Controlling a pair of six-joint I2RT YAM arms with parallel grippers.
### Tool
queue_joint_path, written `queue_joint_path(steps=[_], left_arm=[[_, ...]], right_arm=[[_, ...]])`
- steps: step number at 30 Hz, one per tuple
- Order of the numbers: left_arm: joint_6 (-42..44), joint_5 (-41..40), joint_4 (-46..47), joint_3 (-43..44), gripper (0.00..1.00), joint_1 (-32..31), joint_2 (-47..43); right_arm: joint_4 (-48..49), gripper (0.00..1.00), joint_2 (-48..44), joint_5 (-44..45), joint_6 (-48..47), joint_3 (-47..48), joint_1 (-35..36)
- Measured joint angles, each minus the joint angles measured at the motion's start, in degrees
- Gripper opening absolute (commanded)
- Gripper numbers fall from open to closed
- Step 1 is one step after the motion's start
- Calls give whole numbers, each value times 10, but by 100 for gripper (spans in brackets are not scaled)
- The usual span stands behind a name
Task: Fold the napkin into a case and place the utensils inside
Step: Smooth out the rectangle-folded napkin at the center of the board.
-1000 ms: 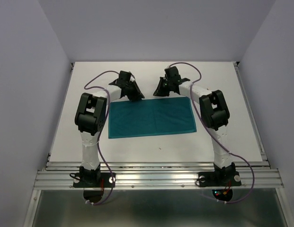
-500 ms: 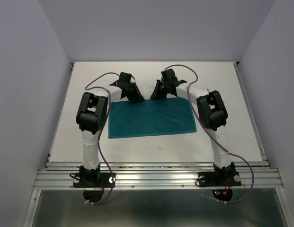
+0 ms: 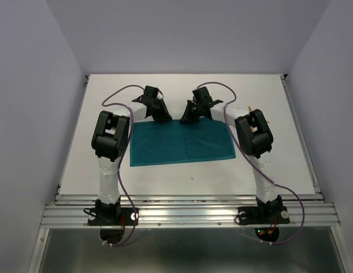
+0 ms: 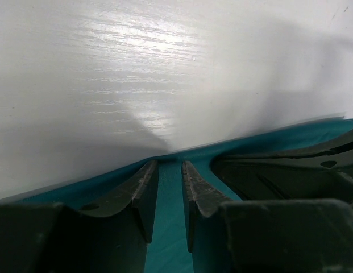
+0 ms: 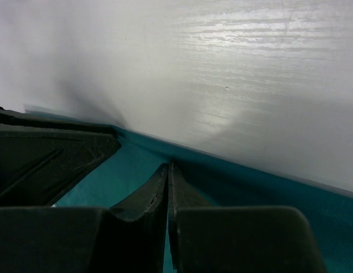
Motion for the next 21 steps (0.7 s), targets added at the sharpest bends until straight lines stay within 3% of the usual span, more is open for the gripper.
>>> queue_joint_path(steps=[7, 21], left_arm=[[26, -7, -4, 2, 35, -1, 0], [58, -16, -13, 9, 35, -2, 0]], right_arm=[[26, 8, -30, 3, 14, -57, -20], [36, 8, -107, 29, 8, -163, -131]])
